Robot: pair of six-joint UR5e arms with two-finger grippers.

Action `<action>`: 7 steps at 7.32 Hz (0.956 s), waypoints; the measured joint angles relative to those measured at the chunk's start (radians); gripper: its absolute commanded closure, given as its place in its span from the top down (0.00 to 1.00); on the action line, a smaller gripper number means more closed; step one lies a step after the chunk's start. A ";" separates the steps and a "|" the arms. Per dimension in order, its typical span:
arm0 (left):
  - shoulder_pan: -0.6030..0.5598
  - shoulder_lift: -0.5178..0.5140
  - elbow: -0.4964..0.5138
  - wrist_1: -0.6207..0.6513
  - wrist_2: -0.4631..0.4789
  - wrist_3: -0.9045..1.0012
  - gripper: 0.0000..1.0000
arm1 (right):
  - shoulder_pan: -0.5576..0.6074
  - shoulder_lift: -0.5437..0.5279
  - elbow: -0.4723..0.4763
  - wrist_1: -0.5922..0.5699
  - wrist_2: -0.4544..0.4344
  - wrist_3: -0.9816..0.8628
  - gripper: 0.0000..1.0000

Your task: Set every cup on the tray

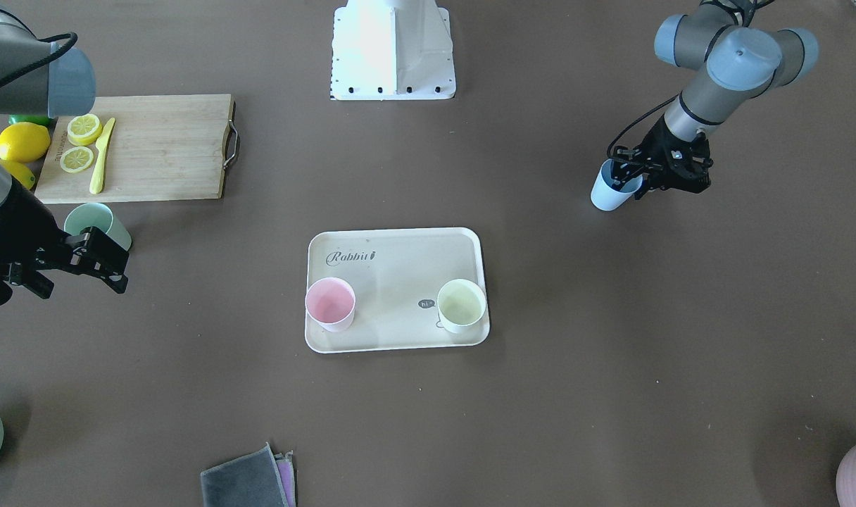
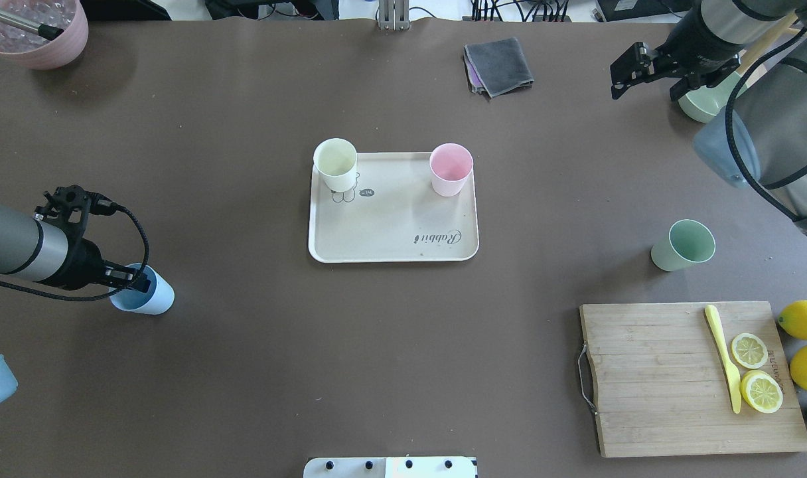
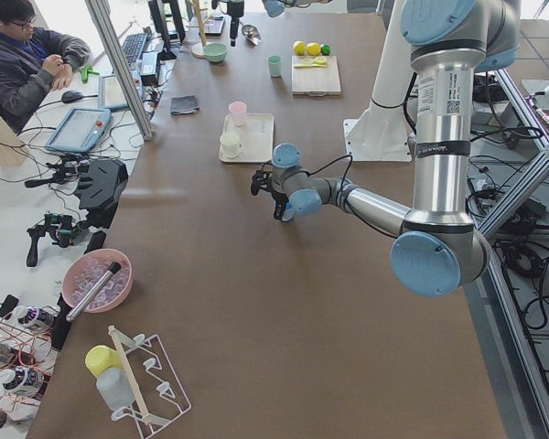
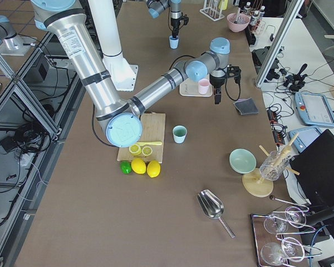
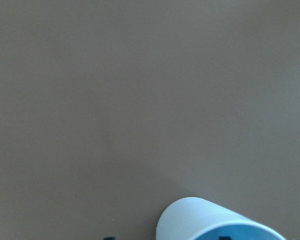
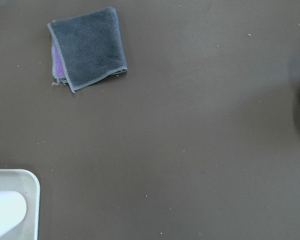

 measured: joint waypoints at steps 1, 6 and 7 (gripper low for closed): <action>-0.001 -0.030 -0.007 0.014 -0.012 0.000 0.00 | 0.011 -0.036 0.012 0.001 0.001 -0.039 1.00; 0.002 -0.491 0.071 0.403 -0.040 -0.066 0.00 | 0.079 -0.338 0.084 0.064 -0.004 -0.279 1.00; 0.006 -0.567 0.125 0.420 -0.032 -0.097 0.00 | 0.082 -0.387 0.080 0.129 -0.003 -0.287 1.00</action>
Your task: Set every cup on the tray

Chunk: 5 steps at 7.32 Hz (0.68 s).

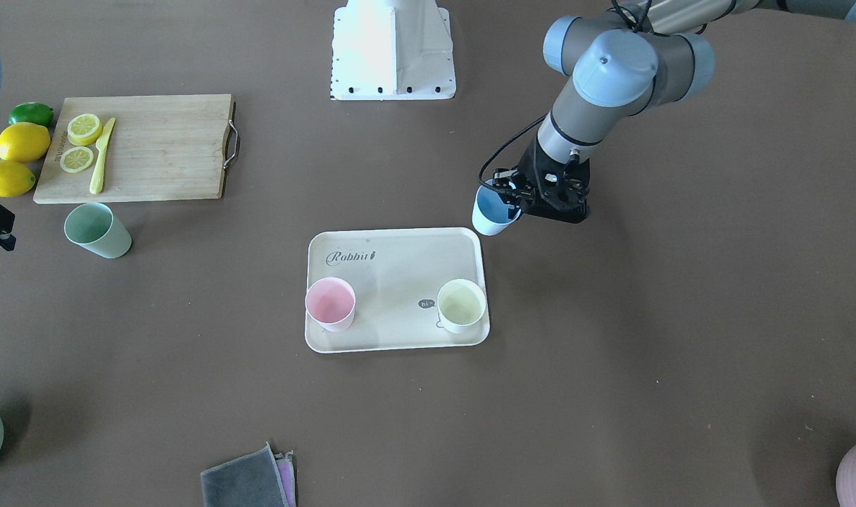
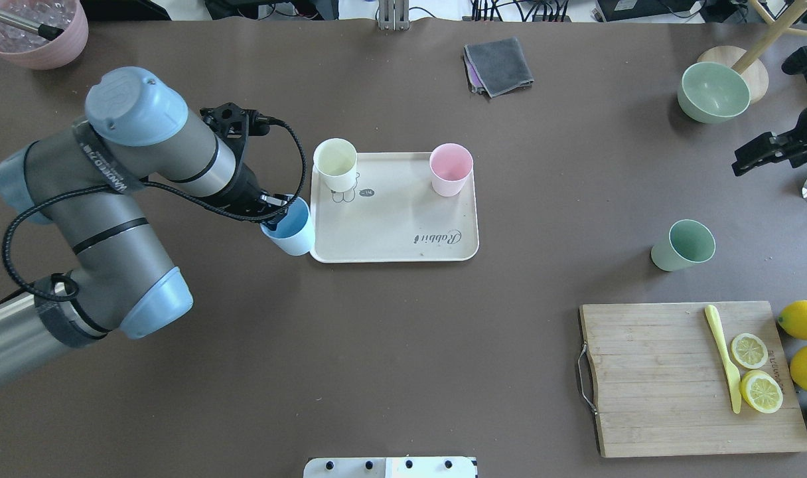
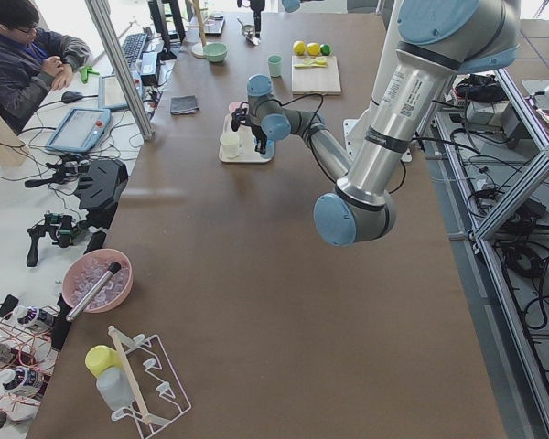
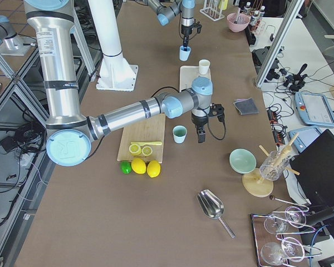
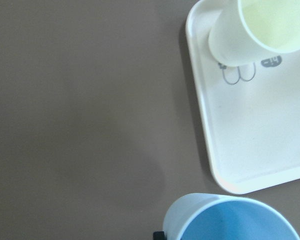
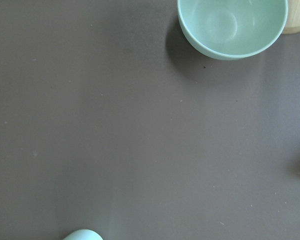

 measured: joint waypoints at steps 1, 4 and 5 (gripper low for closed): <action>0.006 -0.057 0.056 -0.001 0.022 -0.018 0.00 | 0.001 -0.031 -0.002 0.039 0.001 -0.003 1.00; 0.027 -0.119 0.167 -0.061 0.071 -0.037 0.38 | 0.002 -0.059 -0.004 0.065 0.009 -0.003 1.00; 0.040 -0.122 0.175 -0.070 0.091 -0.037 0.66 | 0.001 -0.060 -0.005 0.065 0.010 -0.003 1.00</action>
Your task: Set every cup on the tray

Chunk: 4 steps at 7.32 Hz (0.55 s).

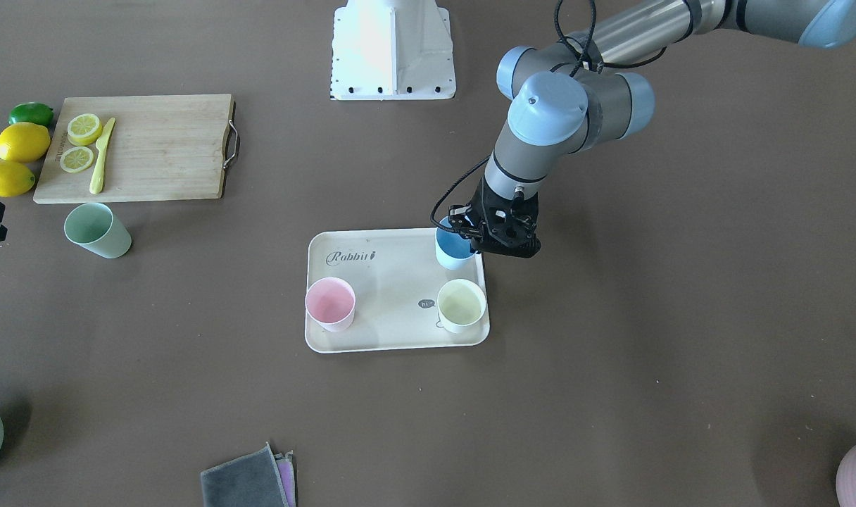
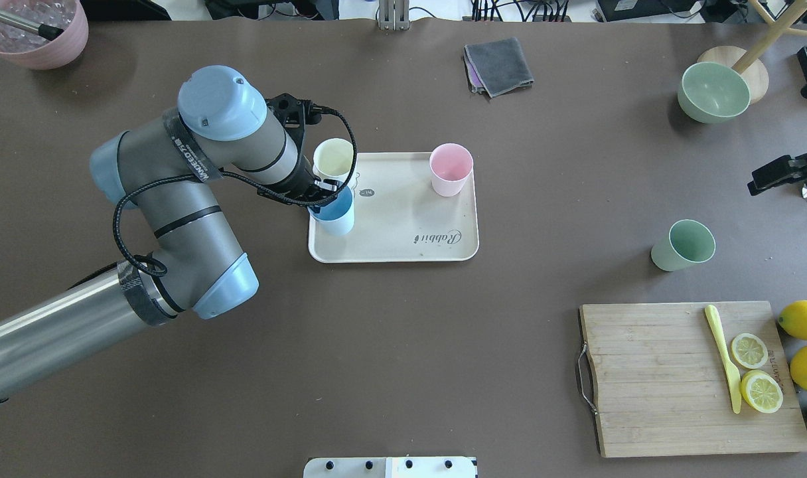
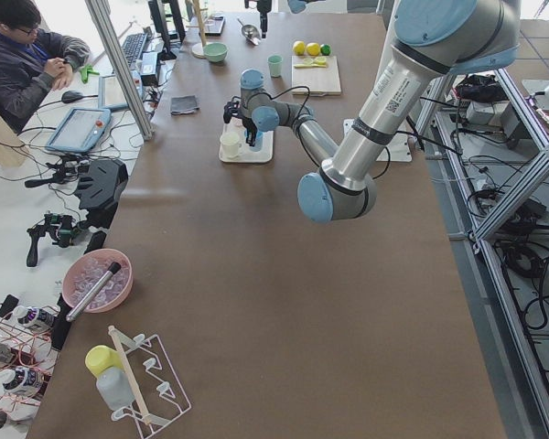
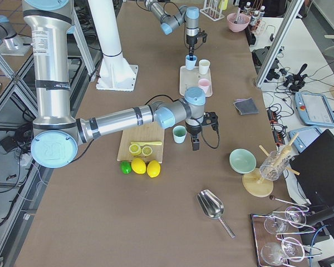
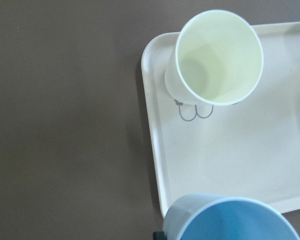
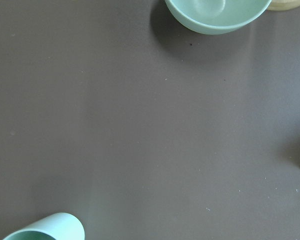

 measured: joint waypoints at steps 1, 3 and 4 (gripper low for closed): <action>0.010 0.000 0.003 -0.005 0.013 0.001 0.96 | 0.000 -0.002 0.000 0.000 0.003 0.000 1.00; 0.009 0.000 -0.002 -0.014 0.020 0.006 0.98 | -0.001 -0.008 0.002 0.000 0.022 0.001 1.00; -0.030 0.002 -0.008 -0.012 0.004 0.013 0.98 | -0.001 -0.006 0.004 0.001 0.034 0.010 0.99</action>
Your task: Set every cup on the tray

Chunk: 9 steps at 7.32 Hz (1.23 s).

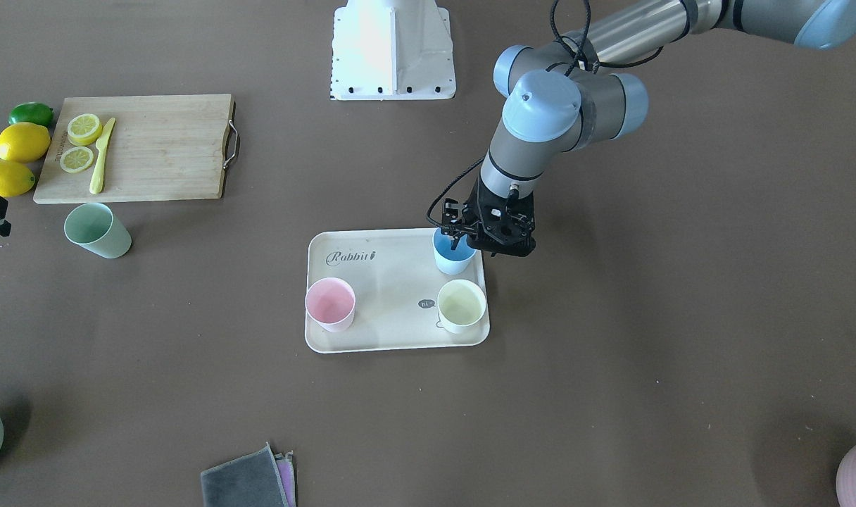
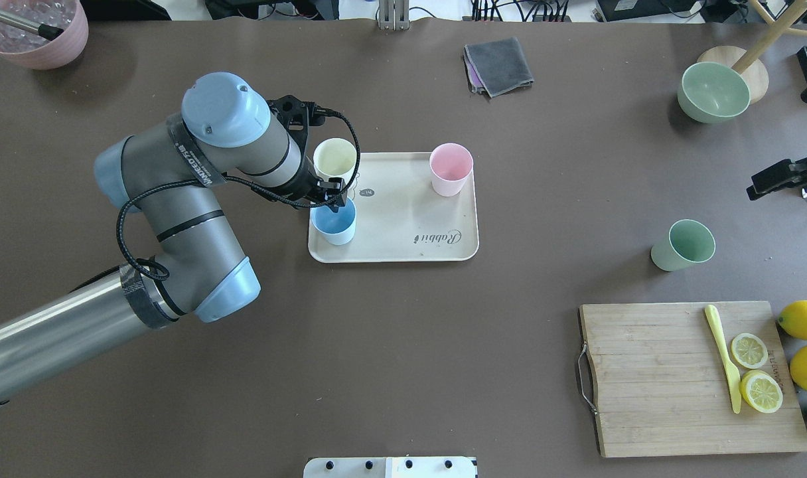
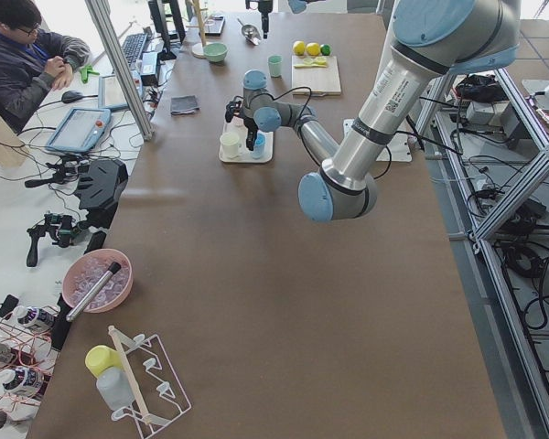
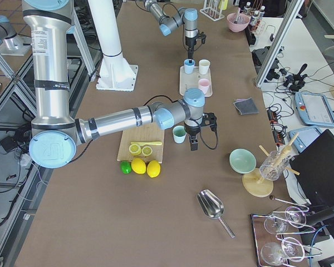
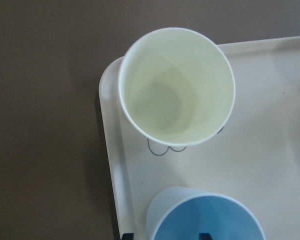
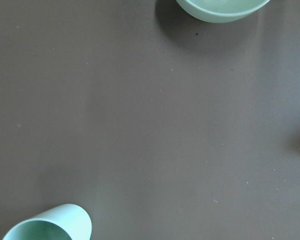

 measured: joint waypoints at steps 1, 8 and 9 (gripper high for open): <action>-0.081 0.005 -0.006 0.013 -0.061 0.040 0.98 | -0.004 0.007 0.002 0.002 0.007 0.032 0.99; -0.406 0.163 -0.013 0.072 -0.263 0.492 0.98 | -0.200 -0.046 -0.011 0.155 -0.093 0.206 0.86; -0.406 0.166 -0.012 0.071 -0.262 0.494 0.98 | -0.226 -0.045 -0.021 0.160 -0.120 0.215 0.50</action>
